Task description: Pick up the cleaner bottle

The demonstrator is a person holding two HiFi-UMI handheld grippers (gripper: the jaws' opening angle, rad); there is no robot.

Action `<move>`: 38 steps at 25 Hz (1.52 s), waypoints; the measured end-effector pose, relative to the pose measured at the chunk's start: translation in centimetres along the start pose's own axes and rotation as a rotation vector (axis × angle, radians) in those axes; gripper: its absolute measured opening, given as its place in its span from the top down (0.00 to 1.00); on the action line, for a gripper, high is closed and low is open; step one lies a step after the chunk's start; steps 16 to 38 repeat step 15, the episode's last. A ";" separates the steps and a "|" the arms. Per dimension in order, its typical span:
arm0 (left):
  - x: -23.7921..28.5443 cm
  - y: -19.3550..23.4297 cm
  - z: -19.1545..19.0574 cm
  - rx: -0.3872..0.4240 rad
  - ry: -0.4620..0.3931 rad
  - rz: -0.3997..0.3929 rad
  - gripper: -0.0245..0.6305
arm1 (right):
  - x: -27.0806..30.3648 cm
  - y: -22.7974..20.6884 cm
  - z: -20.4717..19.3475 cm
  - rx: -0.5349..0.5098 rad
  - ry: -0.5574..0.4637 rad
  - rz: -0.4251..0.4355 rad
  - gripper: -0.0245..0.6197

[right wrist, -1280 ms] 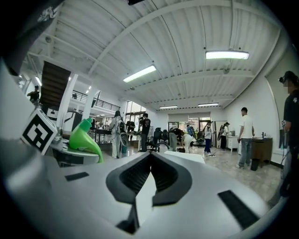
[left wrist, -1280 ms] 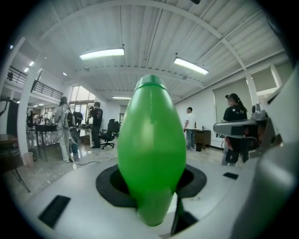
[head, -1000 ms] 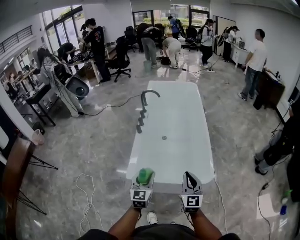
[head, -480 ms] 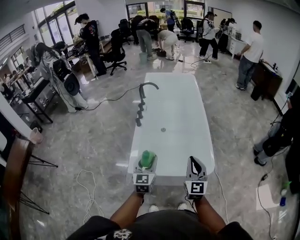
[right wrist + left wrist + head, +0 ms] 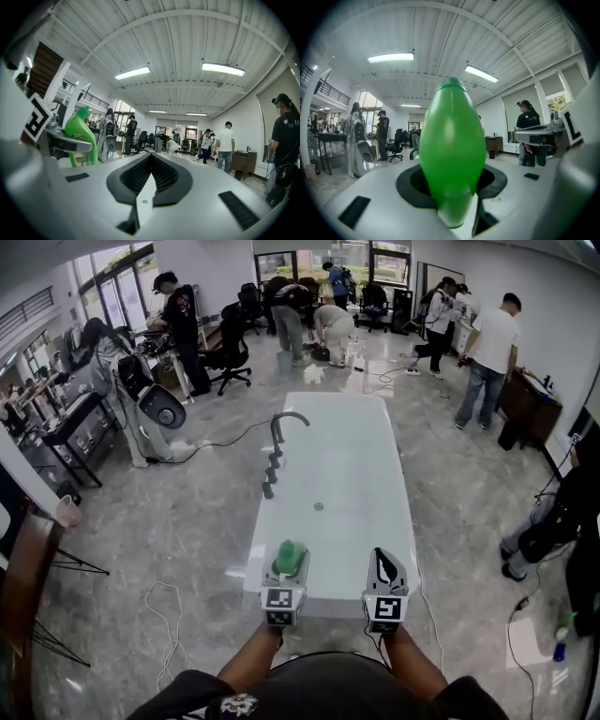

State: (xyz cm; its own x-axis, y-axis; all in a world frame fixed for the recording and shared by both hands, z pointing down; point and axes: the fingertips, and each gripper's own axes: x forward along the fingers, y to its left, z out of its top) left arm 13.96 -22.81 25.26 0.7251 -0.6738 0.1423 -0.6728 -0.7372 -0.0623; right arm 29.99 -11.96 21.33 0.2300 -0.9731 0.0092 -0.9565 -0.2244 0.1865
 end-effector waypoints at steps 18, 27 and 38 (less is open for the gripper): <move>0.2 -2.5 0.9 0.003 -0.006 -0.010 0.68 | -0.5 -1.5 -0.9 0.012 0.010 0.010 0.94; 0.2 -2.5 0.9 0.003 -0.006 -0.010 0.68 | -0.5 -1.5 -0.9 0.012 0.010 0.010 0.94; 0.2 -2.5 0.9 0.003 -0.006 -0.010 0.68 | -0.5 -1.5 -0.9 0.012 0.010 0.010 0.94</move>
